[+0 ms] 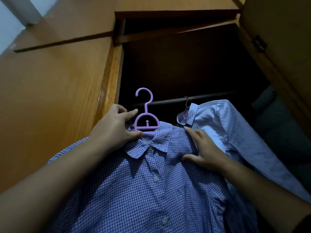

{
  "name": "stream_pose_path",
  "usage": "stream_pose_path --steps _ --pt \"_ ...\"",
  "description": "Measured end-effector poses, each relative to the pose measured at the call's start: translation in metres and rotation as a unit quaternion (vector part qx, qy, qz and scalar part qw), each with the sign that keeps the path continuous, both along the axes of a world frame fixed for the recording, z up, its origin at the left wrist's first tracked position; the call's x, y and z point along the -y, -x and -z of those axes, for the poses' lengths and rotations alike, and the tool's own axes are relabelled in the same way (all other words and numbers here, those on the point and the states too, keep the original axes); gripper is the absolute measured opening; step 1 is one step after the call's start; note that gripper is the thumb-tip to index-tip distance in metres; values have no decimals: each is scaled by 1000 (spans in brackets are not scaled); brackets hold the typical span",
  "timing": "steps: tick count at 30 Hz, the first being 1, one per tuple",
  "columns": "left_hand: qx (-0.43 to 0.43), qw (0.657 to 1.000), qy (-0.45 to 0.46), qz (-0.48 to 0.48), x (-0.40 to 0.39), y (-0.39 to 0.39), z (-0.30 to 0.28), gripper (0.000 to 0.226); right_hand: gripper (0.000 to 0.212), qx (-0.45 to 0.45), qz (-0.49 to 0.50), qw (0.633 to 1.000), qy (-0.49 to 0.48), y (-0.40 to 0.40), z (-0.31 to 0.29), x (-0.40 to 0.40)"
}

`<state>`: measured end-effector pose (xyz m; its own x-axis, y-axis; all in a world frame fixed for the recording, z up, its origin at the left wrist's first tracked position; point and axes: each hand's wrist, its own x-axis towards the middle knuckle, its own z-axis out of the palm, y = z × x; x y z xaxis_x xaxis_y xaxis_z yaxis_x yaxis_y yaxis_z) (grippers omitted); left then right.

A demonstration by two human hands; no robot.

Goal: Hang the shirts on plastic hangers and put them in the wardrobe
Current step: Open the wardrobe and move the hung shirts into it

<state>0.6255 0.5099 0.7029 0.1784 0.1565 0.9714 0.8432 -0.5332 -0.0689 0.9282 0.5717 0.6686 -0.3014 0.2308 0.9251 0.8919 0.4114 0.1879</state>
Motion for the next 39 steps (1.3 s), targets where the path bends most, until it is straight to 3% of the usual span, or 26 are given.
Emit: stream_pose_path --steps 5,8,14,22,34,39 --pt "-28 978 -73 -195 8 16 -6 76 103 -51 50 997 -3 -31 -1 -3" --pt "-18 966 -65 -249 6 29 -5 78 109 -117 72 990 -2 -52 -2 -6" --pt "-12 967 -32 -254 1 34 -1 83 112 -179 129 975 -24 -65 -15 -13" --pt "-24 961 -2 -276 -1 44 -1 86 96 -151 302 937 -85 -26 -46 -10" --pt "-19 983 54 -172 -10 58 19 107 89 -166 360 913 -93 18 -91 -20" --pt "-33 984 49 -170 -17 63 29 105 83 -163 385 904 -90 22 -103 -25"
